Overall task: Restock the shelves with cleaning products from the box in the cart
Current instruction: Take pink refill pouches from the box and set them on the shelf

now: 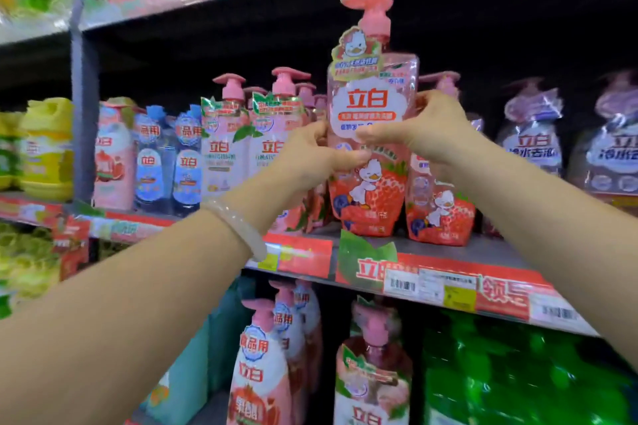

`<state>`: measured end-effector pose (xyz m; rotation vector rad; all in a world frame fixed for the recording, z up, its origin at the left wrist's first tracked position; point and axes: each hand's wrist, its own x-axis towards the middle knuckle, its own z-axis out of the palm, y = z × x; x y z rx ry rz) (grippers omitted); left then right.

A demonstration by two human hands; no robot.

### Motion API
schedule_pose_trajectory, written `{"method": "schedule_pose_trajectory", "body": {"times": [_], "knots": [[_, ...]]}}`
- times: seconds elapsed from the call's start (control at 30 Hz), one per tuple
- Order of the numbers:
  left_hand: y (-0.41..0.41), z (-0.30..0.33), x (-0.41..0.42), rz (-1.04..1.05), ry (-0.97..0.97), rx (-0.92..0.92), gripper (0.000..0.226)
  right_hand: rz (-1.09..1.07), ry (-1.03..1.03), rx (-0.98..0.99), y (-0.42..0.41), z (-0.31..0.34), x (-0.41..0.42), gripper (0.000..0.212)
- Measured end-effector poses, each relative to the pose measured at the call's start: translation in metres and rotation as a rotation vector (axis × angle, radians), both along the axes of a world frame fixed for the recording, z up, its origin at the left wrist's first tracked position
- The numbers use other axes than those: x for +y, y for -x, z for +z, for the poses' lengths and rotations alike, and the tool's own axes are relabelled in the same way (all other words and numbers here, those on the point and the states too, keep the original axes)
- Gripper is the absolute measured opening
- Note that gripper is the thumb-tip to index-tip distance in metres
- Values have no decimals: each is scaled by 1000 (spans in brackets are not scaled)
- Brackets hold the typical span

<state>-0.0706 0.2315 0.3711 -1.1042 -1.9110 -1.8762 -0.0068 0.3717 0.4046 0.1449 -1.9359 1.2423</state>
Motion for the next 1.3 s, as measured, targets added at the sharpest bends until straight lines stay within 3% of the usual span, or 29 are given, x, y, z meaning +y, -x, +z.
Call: {"method": "schedule_pose_trajectory", "body": {"times": [0.07, 0.27, 0.3, 0.43, 0.57, 0.77, 0.93, 1.3], "knots": [[9, -7, 8, 10, 13, -27, 40, -25, 16, -21, 10, -9, 7, 62], [25, -30, 14, -84, 41, -108, 26, -53, 41, -119, 30, -31, 13, 87], [27, -32, 13, -92, 50, -106, 28, -80, 10, -121, 30, -33, 13, 86], [30, -35, 10, -105, 57, -85, 37, -130, -126, -83, 24, -36, 16, 52], [30, -36, 10, -104, 47, -67, 38, -211, -235, -99, 23, -42, 19, 66], [28, -36, 9, -100, 35, -38, 36, -197, -175, -87, 23, -47, 15, 70], [26, -38, 9, -80, 15, -13, 31, -167, -163, -90, 20, -47, 13, 61], [21, -41, 10, -11, -22, -16, 42, -121, -96, -106, 22, -48, 10, 66]]}}
